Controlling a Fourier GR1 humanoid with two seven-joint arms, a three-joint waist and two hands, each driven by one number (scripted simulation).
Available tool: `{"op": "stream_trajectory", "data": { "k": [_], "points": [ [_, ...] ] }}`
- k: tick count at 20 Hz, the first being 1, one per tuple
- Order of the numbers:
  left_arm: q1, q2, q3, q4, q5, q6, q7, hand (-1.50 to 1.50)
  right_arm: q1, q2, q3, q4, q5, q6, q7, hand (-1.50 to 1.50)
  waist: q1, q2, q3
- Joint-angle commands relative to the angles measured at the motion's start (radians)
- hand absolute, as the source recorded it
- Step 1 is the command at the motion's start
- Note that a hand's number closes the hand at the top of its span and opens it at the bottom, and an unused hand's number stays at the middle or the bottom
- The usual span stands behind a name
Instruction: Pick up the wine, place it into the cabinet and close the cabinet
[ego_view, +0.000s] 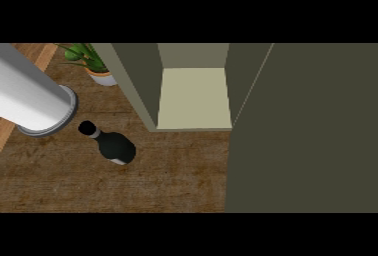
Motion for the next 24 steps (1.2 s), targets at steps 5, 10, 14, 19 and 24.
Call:
{"op": "stream_trajectory", "data": {
  "k": [5, 10, 14, 19, 24],
  "points": [
    [-0.002, -0.036, 0.014, 0.007, -0.046, 0.001, -0.019, -1.50, 0.009, -0.004, 0.023, -0.280, -0.027, -0.073, 0.162, -1.50, 0.001, 0.000, -0.001],
    [-0.030, -0.077, -0.028, 0.110, -0.216, -0.051, -0.063, -1.50, 0.070, -0.011, -0.011, -0.254, -0.074, -0.033, 0.089, -1.50, -0.015, 0.003, 0.001],
    [-0.080, -0.097, -0.070, 0.201, -0.311, -0.137, -0.084, -1.50, -0.036, -0.010, -0.072, -0.210, -0.094, -0.063, 0.141, -1.50, -0.006, 0.007, 0.000],
    [-0.069, -0.212, -0.117, 0.255, -0.507, -0.234, -0.193, -1.50, 0.068, -0.001, -0.025, -0.187, -0.088, 0.008, 0.043, -1.50, -0.016, 0.005, 0.000],
    [-0.142, -0.266, -0.178, 0.385, -0.639, -0.288, -0.240, -1.50, 0.079, 0.018, -0.010, -0.141, -0.062, 0.021, 0.004, -1.50, -0.014, 0.007, 0.000]
  ]
}}
